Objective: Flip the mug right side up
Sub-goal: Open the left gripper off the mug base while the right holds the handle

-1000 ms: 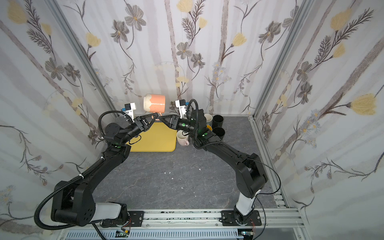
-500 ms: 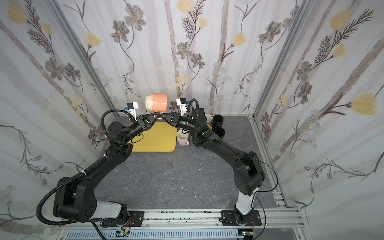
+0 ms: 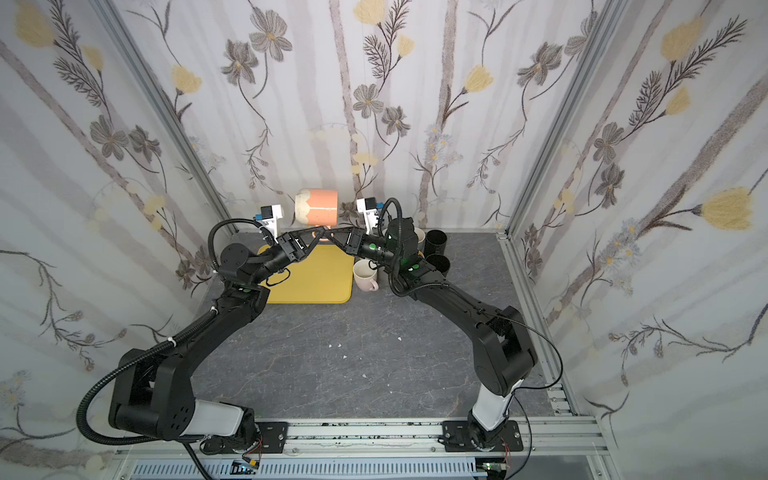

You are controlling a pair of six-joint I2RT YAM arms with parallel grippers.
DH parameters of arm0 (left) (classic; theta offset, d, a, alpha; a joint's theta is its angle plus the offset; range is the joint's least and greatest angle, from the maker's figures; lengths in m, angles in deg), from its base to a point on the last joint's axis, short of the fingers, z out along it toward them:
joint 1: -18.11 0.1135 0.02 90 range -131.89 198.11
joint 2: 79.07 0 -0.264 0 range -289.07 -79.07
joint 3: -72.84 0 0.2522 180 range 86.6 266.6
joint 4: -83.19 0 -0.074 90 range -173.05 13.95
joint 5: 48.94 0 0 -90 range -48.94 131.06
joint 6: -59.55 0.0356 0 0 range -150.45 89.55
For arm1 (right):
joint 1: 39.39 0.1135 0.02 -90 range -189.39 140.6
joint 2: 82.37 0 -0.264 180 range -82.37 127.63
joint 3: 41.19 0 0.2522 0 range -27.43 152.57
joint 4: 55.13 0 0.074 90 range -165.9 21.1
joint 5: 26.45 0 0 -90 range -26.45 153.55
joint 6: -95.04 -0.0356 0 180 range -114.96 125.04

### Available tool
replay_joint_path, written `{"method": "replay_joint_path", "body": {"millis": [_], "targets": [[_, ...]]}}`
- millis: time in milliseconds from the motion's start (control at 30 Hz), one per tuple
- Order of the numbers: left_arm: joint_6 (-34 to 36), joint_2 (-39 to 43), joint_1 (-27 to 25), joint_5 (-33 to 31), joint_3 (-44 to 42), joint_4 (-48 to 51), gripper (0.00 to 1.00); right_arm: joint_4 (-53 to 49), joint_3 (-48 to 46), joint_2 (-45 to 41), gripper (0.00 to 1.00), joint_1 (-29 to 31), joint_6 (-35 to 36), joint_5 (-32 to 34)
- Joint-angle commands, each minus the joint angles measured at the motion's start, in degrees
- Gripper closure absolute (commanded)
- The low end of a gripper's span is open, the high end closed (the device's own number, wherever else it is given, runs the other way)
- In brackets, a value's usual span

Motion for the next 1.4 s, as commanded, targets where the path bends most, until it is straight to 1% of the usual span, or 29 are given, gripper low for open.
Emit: {"method": "replay_joint_path", "body": {"millis": [0, 100, 233, 400, 433, 467, 600, 633, 767, 833, 867, 900, 967, 1067, 1133, 1167, 1200, 1233, 1300, 1333, 1367], "targets": [[1.1, 0.3, -0.2, 3.6, 1.0, 0.7, 0.8, -0.8, -0.1, -2.1, 1.0, 0.0, 7.3, 3.5], [2.5, 0.6, -0.3, 3.4, 1.5, 3.1, 0.78, -3.5, -0.5, -3.2, 1.0, 0.0, 10.0, 5.7], [4.1, 1.1, -0.2, 2.9, 1.9, 5.7, 0.69, -2.7, -1.9, -4.1, 1.0, -0.1, 10.3, 7.5], [4.2, 1.1, 0.0, 2.9, 2.1, 6.3, 0.69, -1.5, -2.9, -4.9, 1.0, -0.2, 10.1, 9.3], [4.2, 1.1, 0.0, 2.9, 2.1, 6.4, 0.71, -1.3, -3.0, -5.0, 1.0, -0.2, 9.9, 9.8], [4.1, 1.1, 0.0, 2.9, 2.2, 6.4, 0.75, -1.0, -3.1, -4.8, 1.0, -0.2, 9.8, 10.0], [4.1, 0.8, 0.0, 3.5, 2.6, 6.5, 0.98, -0.9, -3.3, -4.3, 1.0, -0.3, 8.7, 9.5], [4.2, 0.7, 0.0, 3.5, 2.8, 6.7, 1.0, -0.7, -3.6, -4.3, 1.0, -0.4, 8.2, 9.5], [4.1, -0.4, -0.1, 4.4, 3.6, 6.5, 1.0, 0.1, -3.7, -4.1, 0.99, -0.3, 6.2, 7.6], [3.7, -0.9, -0.1, 5.1, 3.7, 5.4, 1.0, 0.7, -3.6, -3.9, 0.83, -0.4, 4.6, 6.1], [3.4, -1.0, -0.1, 4.9, 3.7, 5.1, 1.0, 0.8, -3.5, -3.8, 0.77, -0.4, 3.6, 5.7], [2.8, -1.1, -0.1, 4.6, 3.9, 4.8, 1.0, 1.2, -3.3, -3.5, 0.74, -0.6, 2.6, 4.9], [1.9, -1.8, -0.1, 5.9, 5.1, 4.7, 1.0, 1.1, -1.4, -2.4, 0.74, -1.0, 1.8, 2.7], [2.2, -1.6, -0.2, 7.8, 6.3, 6.3, 1.0, 0.3, 2.3, -0.8, 0.69, -1.2, 1.6, -0.5], [3.4, -0.5, -0.1, 7.5, 5.8, 7.5, 1.0, 2.0, 2.6, -0.2, 0.71, -1.2, 0.8, -1.1], [3.7, -0.2, -0.1, 7.4, 5.7, 7.8, 1.0, 2.4, 2.5, 0.0, 0.77, -1.2, 0.5, -1.3], [3.9, -0.1, -0.1, 7.3, 5.6, 8.1, 1.0, 2.4, 2.4, 0.3, 0.86, -1.3, 0.5, -1.2], [4.0, 0.1, -0.1, 7.4, 5.6, 8.2, 1.0, 2.6, 2.4, 0.6, 0.9, -1.3, 0.3, -1.0], [4.0, 0.2, -0.1, 7.9, 5.6, 8.4, 1.0, 4.5, 1.9, 1.2, 0.92, -1.2, -1.5, -1.8], [4.1, 0.3, -0.1, 8.1, 5.5, 8.5, 1.0, 5.8, 1.7, 1.6, 0.92, -1.1, -2.7, -2.6], [4.3, 0.4, -0.1, 8.3, 5.6, 8.8, 1.0, 6.9, 1.5, 1.8, 0.89, -1.2, -3.7, -2.9]]}}
